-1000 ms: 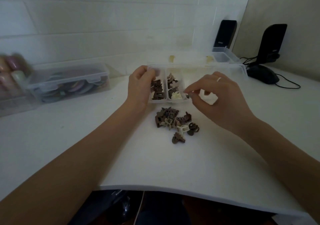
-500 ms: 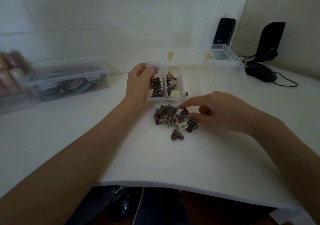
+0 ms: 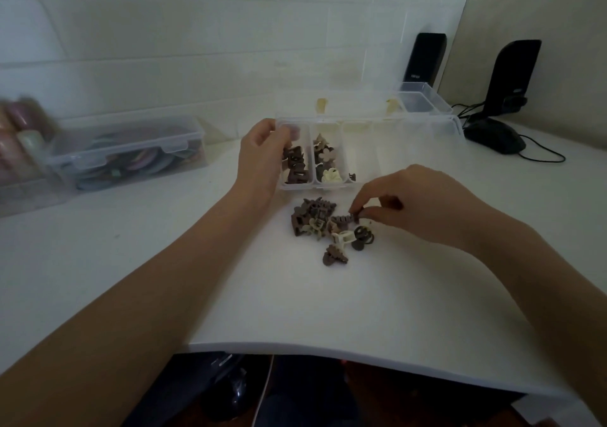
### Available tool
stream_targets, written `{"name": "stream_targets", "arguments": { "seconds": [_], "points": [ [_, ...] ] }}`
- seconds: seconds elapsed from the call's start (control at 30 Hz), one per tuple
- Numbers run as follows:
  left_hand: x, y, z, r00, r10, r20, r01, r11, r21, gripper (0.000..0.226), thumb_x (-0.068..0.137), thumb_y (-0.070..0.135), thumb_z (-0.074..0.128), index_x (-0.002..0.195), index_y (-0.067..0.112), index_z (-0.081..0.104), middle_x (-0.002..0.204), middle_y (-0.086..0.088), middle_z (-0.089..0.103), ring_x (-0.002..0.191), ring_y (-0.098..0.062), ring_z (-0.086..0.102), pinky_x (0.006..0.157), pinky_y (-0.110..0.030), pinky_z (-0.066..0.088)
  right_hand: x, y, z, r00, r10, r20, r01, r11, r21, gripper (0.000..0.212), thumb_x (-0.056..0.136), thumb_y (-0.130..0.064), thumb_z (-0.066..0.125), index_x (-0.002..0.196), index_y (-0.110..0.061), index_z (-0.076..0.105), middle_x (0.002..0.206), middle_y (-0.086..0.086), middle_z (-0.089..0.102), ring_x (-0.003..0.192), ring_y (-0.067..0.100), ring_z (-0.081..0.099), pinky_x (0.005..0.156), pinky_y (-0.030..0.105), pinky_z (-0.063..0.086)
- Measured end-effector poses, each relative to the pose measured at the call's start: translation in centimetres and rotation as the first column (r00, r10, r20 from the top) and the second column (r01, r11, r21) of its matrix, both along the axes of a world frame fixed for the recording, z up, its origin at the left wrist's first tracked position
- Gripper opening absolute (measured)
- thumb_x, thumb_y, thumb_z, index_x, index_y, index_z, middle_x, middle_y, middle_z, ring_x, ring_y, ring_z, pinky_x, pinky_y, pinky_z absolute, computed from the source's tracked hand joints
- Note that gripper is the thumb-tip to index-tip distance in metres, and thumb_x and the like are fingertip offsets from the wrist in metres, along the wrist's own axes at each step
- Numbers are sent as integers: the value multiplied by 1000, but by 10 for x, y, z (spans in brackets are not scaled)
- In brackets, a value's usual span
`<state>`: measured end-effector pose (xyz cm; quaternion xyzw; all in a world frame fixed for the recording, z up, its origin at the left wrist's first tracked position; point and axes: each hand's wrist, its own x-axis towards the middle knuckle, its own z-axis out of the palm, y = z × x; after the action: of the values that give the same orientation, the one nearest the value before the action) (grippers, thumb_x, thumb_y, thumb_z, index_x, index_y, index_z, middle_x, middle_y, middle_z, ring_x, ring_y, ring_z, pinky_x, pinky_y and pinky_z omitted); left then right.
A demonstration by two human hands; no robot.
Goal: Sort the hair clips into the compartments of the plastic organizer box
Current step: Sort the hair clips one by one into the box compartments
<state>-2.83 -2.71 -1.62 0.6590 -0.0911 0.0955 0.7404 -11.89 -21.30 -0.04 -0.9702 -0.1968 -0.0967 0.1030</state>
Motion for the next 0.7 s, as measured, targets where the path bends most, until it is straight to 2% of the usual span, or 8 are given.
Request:
{"name": "stream_targets", "arguments": {
  "seconds": [0.07,0.17,0.23,0.33,0.4,0.47,0.57,0.7],
  "points": [
    [-1,0,1,1000,9,9,-9,1000,3,5,86,6,53,88,7,57,66,3,50,61,-12,50,48,-17,44,0,-1,2,1000,20,16,-22,994,108,7,82,-36,66,87,-36,70,48,-12,49,47,3,47,52,21,35],
    [-3,2,3,999,10,32,-11,1000,16,6,85,3,52,87,6,56,68,-1,47,53,-4,50,47,-16,43,0,-4,7,993,-34,113,-11,928,373,6,76,-37,69,78,-31,71,47,-4,53,41,8,37,50,26,36],
    [-2,4,4,999,15,32,-15,1000,8,7,83,0,51,82,5,55,62,0,43,47,-4,45,44,-16,39,0,-7,9,954,-172,246,35,878,478,12,75,-41,68,75,-29,68,48,-3,52,42,8,36,49,26,36],
    [1,7,4,999,40,31,-40,999,-5,22,73,-6,47,63,12,48,60,2,44,58,-12,43,52,-25,37,2,-12,11,848,-377,373,135,833,536,18,78,-41,68,73,-24,64,51,0,55,43,11,41,51,28,40],
    [2,7,3,999,34,30,-33,999,-29,18,60,-2,45,56,15,43,56,5,46,57,-13,43,52,-27,35,3,-13,10,837,-403,370,204,858,471,19,79,-44,67,72,-27,63,51,-4,54,45,10,43,52,27,41],
    [0,7,4,999,24,40,-23,999,-35,15,53,1,42,56,15,39,51,8,44,51,-9,43,48,-23,34,5,-12,5,874,-392,288,310,905,291,19,78,-49,64,75,-31,67,57,-9,54,50,8,46,54,25,39],
    [-3,6,5,994,37,99,-35,999,-18,23,61,-11,40,57,13,42,50,9,44,43,-1,42,42,-14,34,9,-8,-2,905,-411,111,396,908,132,21,81,-51,62,84,-33,72,72,-9,59,67,12,52,61,26,38],
    [-7,3,7,985,45,167,-49,999,19,32,68,-19,39,62,11,50,54,8,51,43,4,43,43,-10,35,9,-9,-4,919,-379,110,373,925,77,26,84,-52,56,91,-33,71,86,-5,67,76,15,59,65,28,43]
  ]
}}
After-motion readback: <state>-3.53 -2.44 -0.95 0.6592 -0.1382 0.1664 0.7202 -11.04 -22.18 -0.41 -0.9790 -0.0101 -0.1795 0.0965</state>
